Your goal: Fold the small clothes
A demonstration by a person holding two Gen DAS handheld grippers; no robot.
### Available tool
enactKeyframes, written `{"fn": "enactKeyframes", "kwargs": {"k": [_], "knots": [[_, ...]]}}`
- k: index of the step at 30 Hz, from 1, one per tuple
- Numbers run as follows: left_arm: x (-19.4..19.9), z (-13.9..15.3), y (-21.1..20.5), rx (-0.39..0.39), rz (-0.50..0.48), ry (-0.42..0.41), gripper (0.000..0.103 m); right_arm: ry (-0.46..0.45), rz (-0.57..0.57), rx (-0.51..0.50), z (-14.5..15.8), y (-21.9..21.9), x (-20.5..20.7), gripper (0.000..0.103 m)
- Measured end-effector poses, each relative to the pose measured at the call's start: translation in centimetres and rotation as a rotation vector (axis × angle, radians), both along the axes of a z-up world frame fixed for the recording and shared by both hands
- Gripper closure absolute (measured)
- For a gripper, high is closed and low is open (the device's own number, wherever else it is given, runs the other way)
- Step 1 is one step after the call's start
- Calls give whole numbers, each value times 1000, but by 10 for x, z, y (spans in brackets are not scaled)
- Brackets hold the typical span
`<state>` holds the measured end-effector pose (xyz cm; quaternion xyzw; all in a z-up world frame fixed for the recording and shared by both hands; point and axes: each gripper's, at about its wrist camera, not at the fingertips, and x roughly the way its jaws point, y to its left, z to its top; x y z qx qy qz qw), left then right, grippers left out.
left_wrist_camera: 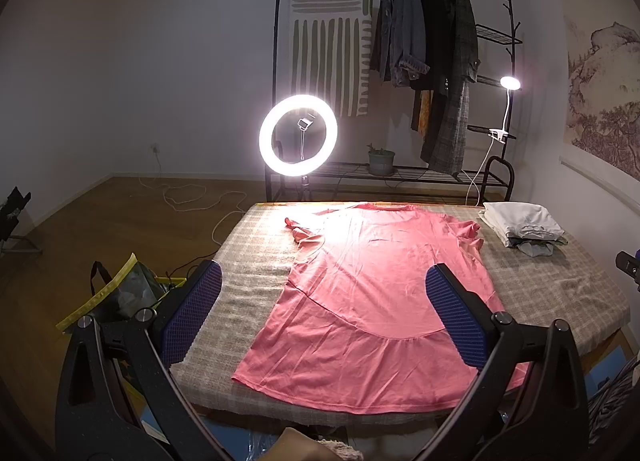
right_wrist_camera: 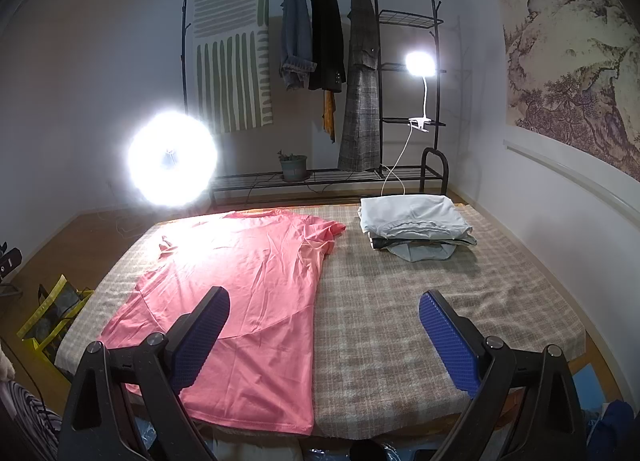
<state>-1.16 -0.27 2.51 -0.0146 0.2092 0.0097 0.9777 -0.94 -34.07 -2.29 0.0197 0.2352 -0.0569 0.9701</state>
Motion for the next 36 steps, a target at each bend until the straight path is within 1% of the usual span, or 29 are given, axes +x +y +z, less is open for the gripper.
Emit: {"fn": "enactKeyframes", "kwargs": {"k": [11,20,30,36], "knots": [[1,-1,-1,-1,-2,5,0,10,1,-2,-4,0,1,6],[5,-8,3,3,-4,23,0,17,-5,-9,-7,1,2,6],[9,-10,5,8,8,36,0,4,-8,-21,-7,1,2,6],[15,-12,9,2,31,72,0,6,4,-25,-3,4,5,6]]}}
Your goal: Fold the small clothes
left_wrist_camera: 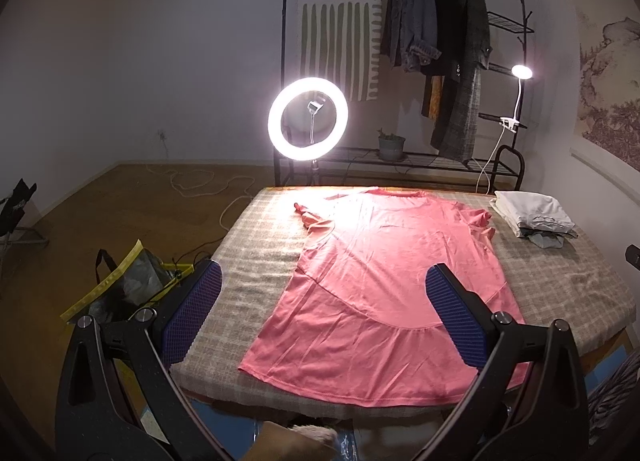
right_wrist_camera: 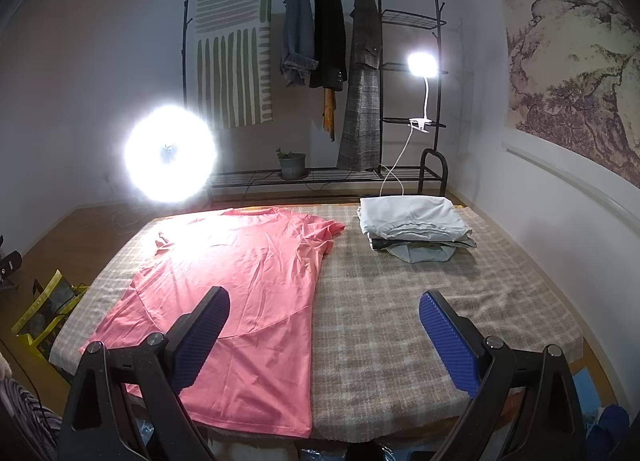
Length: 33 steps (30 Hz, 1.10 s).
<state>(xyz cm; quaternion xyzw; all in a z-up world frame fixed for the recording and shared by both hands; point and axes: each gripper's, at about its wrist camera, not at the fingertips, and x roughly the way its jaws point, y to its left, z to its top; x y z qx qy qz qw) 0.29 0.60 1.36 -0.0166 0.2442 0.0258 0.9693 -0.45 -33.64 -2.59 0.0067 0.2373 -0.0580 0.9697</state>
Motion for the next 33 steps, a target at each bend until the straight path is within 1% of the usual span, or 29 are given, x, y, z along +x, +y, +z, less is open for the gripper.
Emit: {"fn": "enactKeyframes", "kwargs": {"k": [4,7,11,15,18,20,22,27,30,32,33], "knots": [[5,-2,6,9,-7,37,0,-5,19,-8,5,5,7,6],[8,-4,12,2,-11,47,0,-10,42,-15,9,10,15,5],[10,-12,30,-69,-32,28,0,-9,78,-43,14,23,33,5],[21,-26,47,-87,-11,65,6,-5,124,-67,17,41,55,5],[33,-39,61,-98,-8,109,15,2,156,-80,19,57,74,5],[41,-49,70,-113,-8,140,18,6,177,-85,20,69,87,5],[47,-59,81,-137,-6,173,24,15,210,-83,22,81,99,5],[62,-92,111,-206,26,253,33,12,305,-99,30,117,131,5],[71,-114,124,-260,29,317,34,15,369,-60,37,132,152,5],[78,-130,131,-286,31,364,37,20,396,-26,42,141,168,5],[81,-138,134,-294,34,388,40,23,409,-18,44,146,175,5]]}}
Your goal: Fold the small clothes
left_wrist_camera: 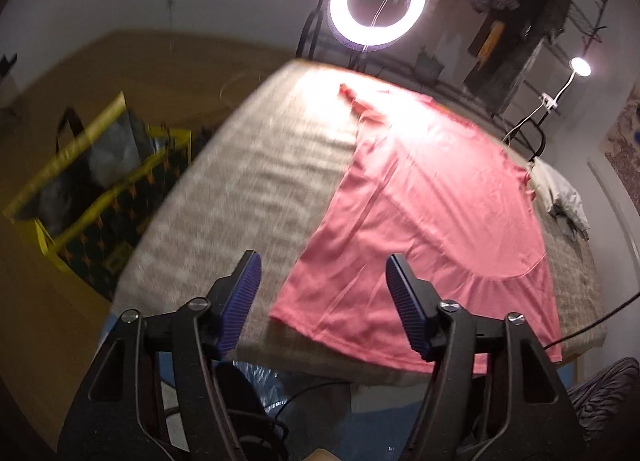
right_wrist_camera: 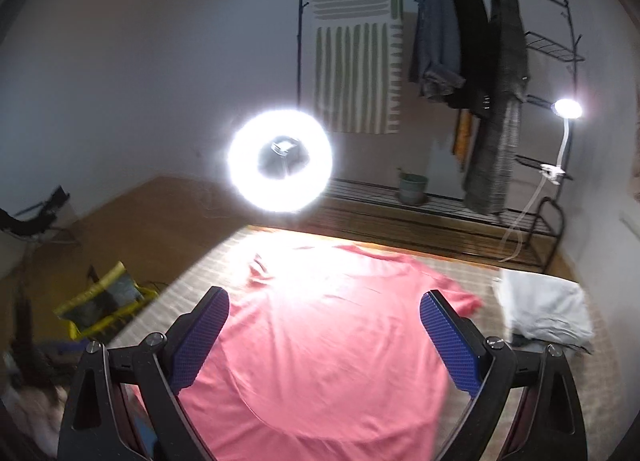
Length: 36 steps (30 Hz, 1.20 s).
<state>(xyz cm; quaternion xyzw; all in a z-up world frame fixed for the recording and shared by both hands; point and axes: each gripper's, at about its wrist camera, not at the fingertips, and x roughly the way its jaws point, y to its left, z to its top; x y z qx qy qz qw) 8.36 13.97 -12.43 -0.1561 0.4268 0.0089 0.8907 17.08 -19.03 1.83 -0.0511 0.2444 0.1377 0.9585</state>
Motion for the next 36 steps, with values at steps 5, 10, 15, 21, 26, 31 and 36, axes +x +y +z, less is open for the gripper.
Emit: {"fn": "enactKeyframes", "kwargs": {"k": [5,10,15,21,26,31,36], "knots": [[15,-36,6,-39,-16,115,42,55,98,-4,6,34,45,11],[30,-59,10,-22,-8,189,42,255,231,91,12,63,88,24],[41,-78,12,-29,-13,250,42,454,370,239,45,83,103,26],[50,-93,11,-34,-22,299,42,511,480,317,92,106,106,25],[54,-100,8,-26,-40,303,59,352,450,144,98,142,132,25],[62,-103,16,-134,-36,304,99,344,361,99,43,157,205,26],[65,-99,18,-235,-34,293,103,441,284,41,-43,171,285,32]]}}
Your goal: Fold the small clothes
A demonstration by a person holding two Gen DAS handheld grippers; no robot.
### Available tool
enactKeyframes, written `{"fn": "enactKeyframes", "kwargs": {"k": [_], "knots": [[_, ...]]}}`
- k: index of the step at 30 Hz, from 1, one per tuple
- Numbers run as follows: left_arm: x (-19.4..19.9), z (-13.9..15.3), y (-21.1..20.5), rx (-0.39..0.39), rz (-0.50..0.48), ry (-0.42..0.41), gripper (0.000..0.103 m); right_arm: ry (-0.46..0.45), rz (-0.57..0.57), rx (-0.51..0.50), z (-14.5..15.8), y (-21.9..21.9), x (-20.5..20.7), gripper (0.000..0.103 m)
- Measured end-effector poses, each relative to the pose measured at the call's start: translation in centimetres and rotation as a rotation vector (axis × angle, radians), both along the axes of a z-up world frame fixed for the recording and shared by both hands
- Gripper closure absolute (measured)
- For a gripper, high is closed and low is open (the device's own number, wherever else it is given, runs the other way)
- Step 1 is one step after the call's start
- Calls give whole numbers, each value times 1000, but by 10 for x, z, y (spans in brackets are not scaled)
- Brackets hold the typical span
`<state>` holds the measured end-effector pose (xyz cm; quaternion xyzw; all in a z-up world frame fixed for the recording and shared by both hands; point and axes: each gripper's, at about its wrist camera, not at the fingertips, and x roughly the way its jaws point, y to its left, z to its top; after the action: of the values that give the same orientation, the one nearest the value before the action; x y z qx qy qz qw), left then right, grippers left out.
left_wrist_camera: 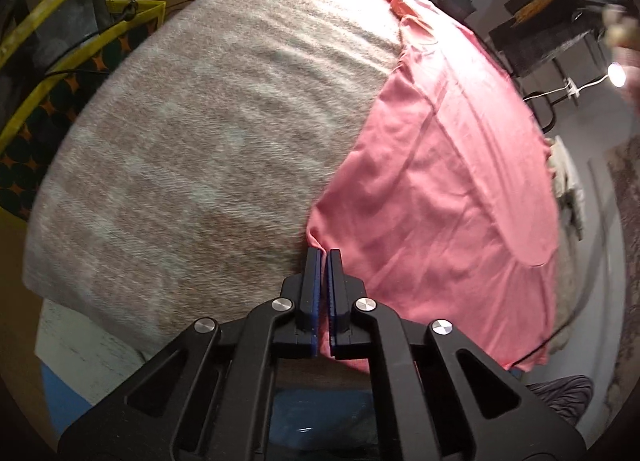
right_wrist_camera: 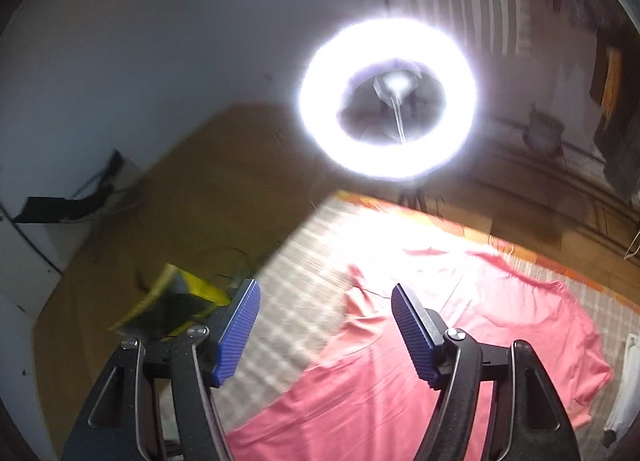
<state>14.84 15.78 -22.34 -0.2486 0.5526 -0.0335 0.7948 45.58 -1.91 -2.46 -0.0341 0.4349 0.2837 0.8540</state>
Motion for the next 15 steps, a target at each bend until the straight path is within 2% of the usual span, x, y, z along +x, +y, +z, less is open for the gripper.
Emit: {"fn": "enactKeyframes", "kwargs": {"k": [5,9,13,15], "knots": [[-8,20,-7,-20,22,-61,103,49,-25,-61,-72,22,59,33],[-17,29,-10,33,47,-96,103,128,-48,-76,-130,43,95,34],[-19,26,-12,102,64,-93,103,175,-48,-114,-177,63,111,36],[-16,19,-12,99,67,-61,101,178,-43,-130,-192,71,116,36]]}}
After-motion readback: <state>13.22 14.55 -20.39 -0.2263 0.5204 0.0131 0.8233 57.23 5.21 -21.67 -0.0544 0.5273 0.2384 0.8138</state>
